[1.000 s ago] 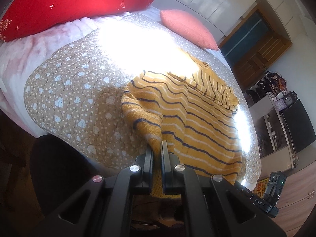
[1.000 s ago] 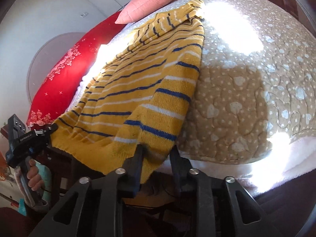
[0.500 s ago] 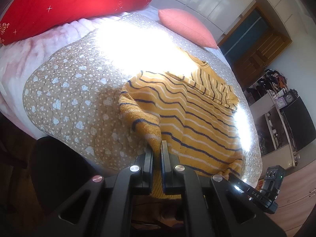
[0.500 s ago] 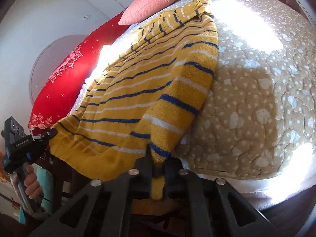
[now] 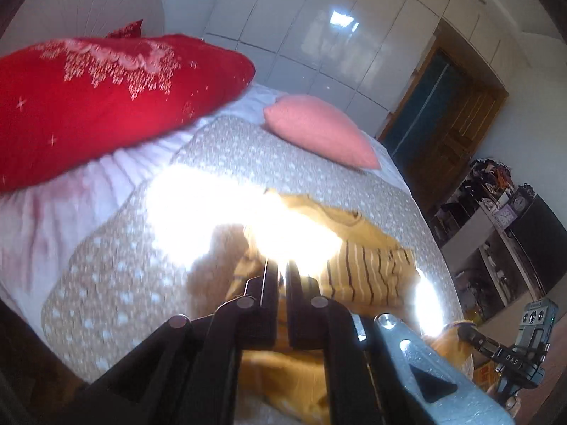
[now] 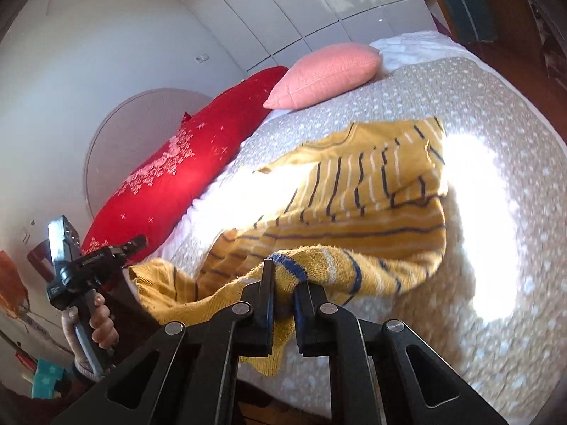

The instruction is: Fold small clothes

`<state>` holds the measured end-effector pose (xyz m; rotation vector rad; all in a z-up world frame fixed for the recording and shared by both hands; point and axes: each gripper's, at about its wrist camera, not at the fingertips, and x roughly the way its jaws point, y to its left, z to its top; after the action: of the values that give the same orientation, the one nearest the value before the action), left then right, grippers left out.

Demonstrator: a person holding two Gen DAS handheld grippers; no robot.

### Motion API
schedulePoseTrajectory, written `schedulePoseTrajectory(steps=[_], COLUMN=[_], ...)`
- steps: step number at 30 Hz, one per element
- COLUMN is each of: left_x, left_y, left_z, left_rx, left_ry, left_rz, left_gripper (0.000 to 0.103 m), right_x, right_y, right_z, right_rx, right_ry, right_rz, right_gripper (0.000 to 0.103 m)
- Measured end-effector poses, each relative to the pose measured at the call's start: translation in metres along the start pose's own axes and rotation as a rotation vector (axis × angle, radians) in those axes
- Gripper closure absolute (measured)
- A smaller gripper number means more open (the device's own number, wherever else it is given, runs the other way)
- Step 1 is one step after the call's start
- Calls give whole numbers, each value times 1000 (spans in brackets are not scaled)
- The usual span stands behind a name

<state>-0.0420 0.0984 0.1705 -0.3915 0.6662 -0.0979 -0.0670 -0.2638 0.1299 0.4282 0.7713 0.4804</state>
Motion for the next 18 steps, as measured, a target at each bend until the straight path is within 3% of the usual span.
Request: schedulePoseTrajectory(steps=[4,8,9,11,13,16,18], left_x=[44,51,48,43,40,53,71], left_y=[-17,-21,-21,-22,-21,-12,-1], left_z=[39,29,21,1,-18,-35,-41], left_rx=[35,51,75,134,197,260,252], left_ry=[56,100,102,109,123,167,219], left_rz=[15,-33,-37,-48,-31,28,20], left_gripper=[100,99,92,68,34,31,31], right_x=[28,57,65,77,85,90,92], right_y=[-12,-23,-28,-38,-43,-48,-50], right_z=[48,69,69,64,56,46,42], right_rx=[47,64,74,87,80,76,82], right_ry=[-2,20,35,62,80,93,97], right_rz=[-22,-85,-96,-105,-114,-120,-118], right_gripper=[93,93,93,93,93,93,93])
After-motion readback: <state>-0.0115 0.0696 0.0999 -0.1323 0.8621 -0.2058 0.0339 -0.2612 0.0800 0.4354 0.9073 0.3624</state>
